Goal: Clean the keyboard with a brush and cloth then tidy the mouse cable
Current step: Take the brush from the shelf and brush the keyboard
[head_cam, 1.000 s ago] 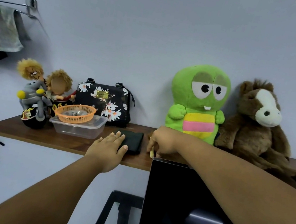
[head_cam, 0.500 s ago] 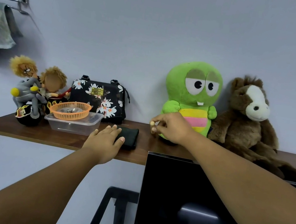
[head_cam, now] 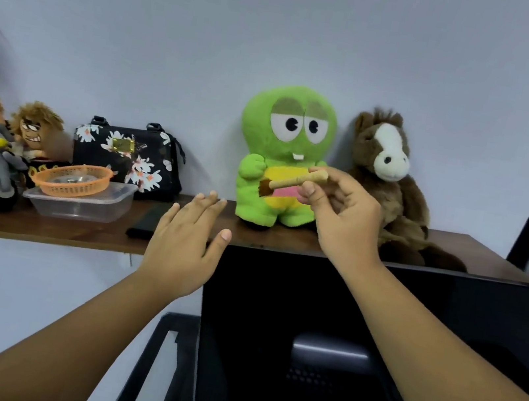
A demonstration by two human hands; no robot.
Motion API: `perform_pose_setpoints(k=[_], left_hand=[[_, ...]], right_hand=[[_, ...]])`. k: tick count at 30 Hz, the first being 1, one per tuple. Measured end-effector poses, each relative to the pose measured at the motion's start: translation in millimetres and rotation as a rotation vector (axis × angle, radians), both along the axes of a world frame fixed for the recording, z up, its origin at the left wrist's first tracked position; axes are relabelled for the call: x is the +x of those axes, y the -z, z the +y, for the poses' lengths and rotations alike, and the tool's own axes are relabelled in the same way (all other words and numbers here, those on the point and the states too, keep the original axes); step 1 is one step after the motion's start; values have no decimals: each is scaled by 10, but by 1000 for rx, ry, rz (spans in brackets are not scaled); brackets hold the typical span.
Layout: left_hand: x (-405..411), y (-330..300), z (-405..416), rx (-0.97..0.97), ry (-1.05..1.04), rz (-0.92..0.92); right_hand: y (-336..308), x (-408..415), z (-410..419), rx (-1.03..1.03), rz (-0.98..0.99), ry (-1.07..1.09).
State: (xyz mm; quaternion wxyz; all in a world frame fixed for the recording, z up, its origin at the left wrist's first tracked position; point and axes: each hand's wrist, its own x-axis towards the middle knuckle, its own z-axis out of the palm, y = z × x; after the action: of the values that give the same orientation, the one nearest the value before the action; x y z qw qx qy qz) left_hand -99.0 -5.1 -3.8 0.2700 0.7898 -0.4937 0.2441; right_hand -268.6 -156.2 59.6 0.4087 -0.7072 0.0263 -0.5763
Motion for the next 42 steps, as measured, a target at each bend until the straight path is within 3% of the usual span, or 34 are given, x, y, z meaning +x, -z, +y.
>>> perform_pose_setpoints(k=[11, 21, 29, 33, 42], left_hand=[[-1242, 806, -155, -1, 64, 6], [-1934, 1748, -192, 189, -29, 165], [-2051, 2589, 87, 367, -154, 358], [-2007, 2909, 273, 447, -226, 491], [-1726, 3388, 635, 648, -269, 694]], right_hand=[[1041, -1310, -61, 121, 44, -34], [2059, -2093, -393, 172, 329, -103], [2989, -2316, -333, 335, 601, -149], [3440, -2340, -57, 306, 756, -227], [3871, -1788, 496, 647, 628, 25]])
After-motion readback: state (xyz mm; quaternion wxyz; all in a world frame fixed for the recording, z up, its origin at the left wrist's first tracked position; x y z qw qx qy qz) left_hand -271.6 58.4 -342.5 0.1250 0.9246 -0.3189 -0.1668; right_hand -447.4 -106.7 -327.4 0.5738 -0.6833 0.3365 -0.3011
